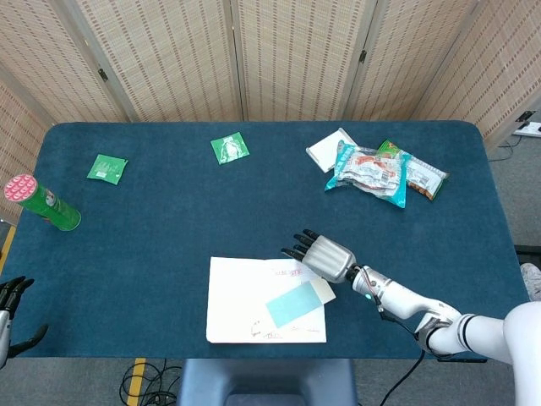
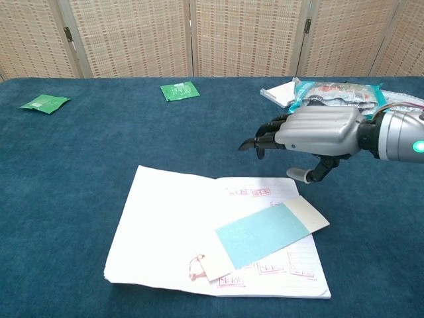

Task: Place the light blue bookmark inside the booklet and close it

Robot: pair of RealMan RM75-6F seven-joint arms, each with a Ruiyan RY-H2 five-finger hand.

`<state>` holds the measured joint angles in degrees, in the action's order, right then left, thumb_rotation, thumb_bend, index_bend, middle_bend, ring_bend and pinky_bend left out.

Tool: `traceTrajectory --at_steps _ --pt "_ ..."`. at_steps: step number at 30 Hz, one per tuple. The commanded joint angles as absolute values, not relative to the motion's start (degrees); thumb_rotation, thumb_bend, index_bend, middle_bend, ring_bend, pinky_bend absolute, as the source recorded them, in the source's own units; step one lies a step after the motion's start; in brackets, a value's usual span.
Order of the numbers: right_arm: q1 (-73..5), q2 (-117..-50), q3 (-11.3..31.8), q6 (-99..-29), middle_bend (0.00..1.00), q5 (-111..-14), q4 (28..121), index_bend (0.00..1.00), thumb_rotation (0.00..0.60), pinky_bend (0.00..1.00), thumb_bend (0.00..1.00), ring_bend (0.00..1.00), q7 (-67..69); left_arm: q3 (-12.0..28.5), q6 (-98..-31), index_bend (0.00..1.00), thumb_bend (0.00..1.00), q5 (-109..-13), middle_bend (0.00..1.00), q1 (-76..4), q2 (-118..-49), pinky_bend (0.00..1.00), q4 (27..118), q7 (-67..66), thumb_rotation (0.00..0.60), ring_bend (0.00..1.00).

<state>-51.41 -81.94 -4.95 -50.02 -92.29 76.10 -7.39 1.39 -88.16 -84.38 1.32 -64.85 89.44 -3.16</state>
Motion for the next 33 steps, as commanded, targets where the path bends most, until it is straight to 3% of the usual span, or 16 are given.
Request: traceTrajectory --at_steps 1,8,17,33 --pt "-50.08 -81.16 -4.0 -50.37 0.12 -90.89 80.06 0.0 0.6 0.16 0.14 0.08 -9.38 1.36 -88.16 0.19 0.27 -84.65 0.16 1.17 -64.79 0.2 89.87 -3.52 0.6 0.15" --pt "-48.87 -81.39 -4.34 -48.72 0.06 -89.36 85.55 0.0 0.6 0.16 0.05 0.02 -13.71 1.3 -88.17 0.19 0.27 -84.58 0.16 1.19 -64.67 0.2 89.99 -3.49 0.6 0.15" --pt "-49.2 -81.39 -4.58 -44.63 0.06 -87.7 89.8 0.03 0.6 0.16 0.11 0.01 -15.78 1.19 -88.46 0.19 0.27 -84.36 0.16 1.55 -64.69 0.2 89.28 -2.56 0.6 0.15" --pt "-49.26 -82.09 -4.01 -40.81 0.06 -82.49 91.46 0.11 0.6 0.16 0.11 0.0 -25.94 1.04 -88.12 0.19 0.27 -84.44 0.16 1.51 -65.05 0.2 88.26 -1.31 0.6 0.15"
